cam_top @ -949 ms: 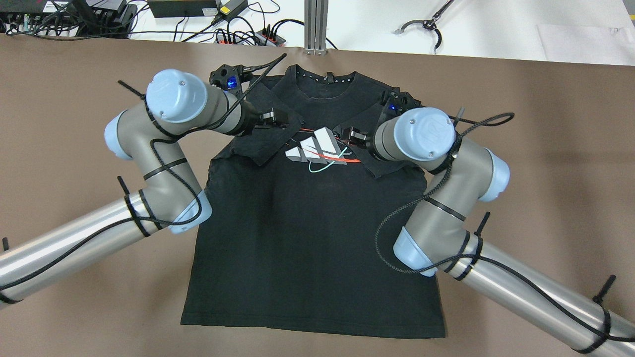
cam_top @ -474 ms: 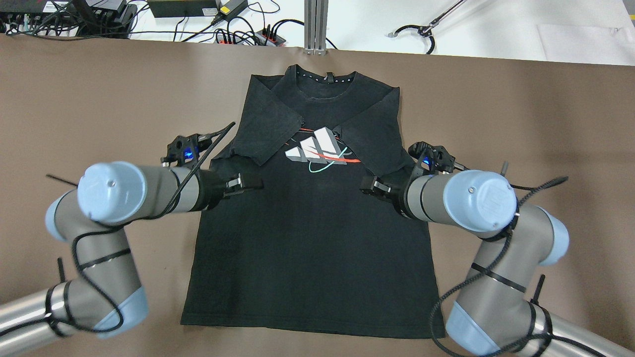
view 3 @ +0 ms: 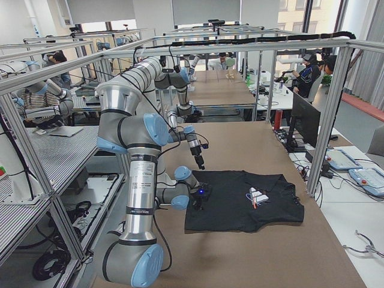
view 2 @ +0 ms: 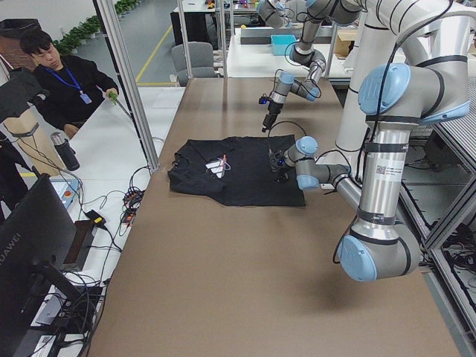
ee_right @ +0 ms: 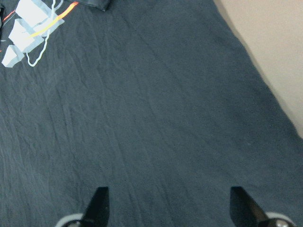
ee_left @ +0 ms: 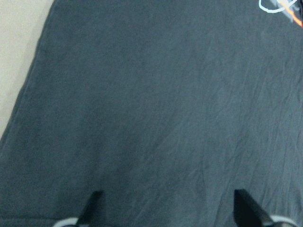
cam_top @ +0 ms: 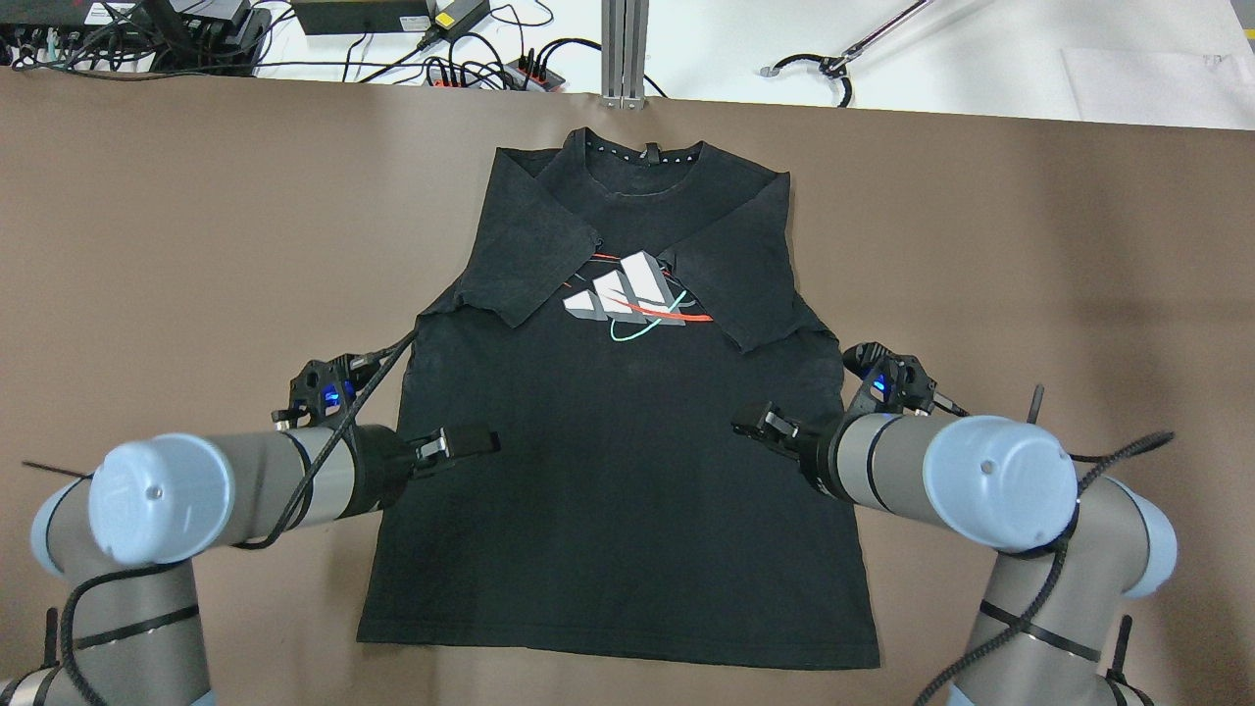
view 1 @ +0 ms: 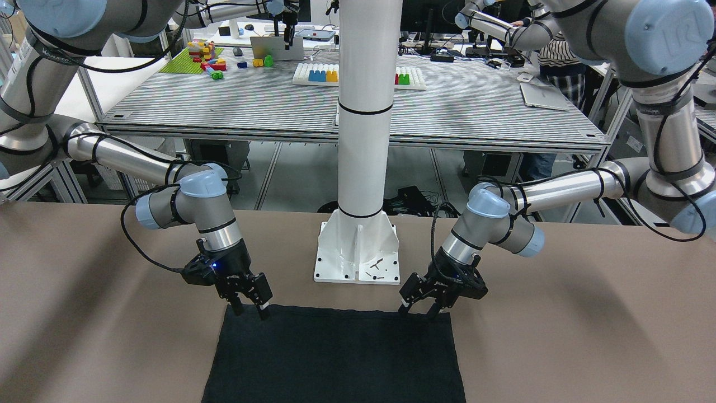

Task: Fold clothes
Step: 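Move both grippers down to the hem corners nearest the robot, then grasp both hem corners nearest the robot with left and right grippers, then lift the hem with both grippers and fold it toward the collar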

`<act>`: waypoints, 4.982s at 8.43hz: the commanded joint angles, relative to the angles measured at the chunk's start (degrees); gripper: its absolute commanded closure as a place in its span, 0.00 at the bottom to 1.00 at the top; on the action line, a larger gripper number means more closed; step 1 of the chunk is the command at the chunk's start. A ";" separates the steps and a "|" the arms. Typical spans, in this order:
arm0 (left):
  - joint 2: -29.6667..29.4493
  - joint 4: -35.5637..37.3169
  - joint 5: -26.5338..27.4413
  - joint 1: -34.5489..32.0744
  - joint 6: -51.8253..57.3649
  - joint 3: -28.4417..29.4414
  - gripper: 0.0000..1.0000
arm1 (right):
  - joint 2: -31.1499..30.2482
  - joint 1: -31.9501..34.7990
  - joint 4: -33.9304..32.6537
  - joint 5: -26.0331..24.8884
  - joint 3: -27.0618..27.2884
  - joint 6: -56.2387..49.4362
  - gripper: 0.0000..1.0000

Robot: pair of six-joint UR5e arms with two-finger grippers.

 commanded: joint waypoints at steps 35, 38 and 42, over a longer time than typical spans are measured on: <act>4.39 14.85 -7.53 -3.34 0.84 -13.61 1.00 | -11.88 -8.78 4.03 -7.30 7.98 -5.04 1.00; -8.00 31.01 -24.75 -17.75 9.98 -13.54 1.00 | -5.22 9.51 -4.68 12.05 10.14 -18.32 1.00; -6.31 35.56 -48.24 -23.09 19.94 -19.04 1.00 | -8.34 4.86 -8.93 32.45 17.65 -25.13 1.00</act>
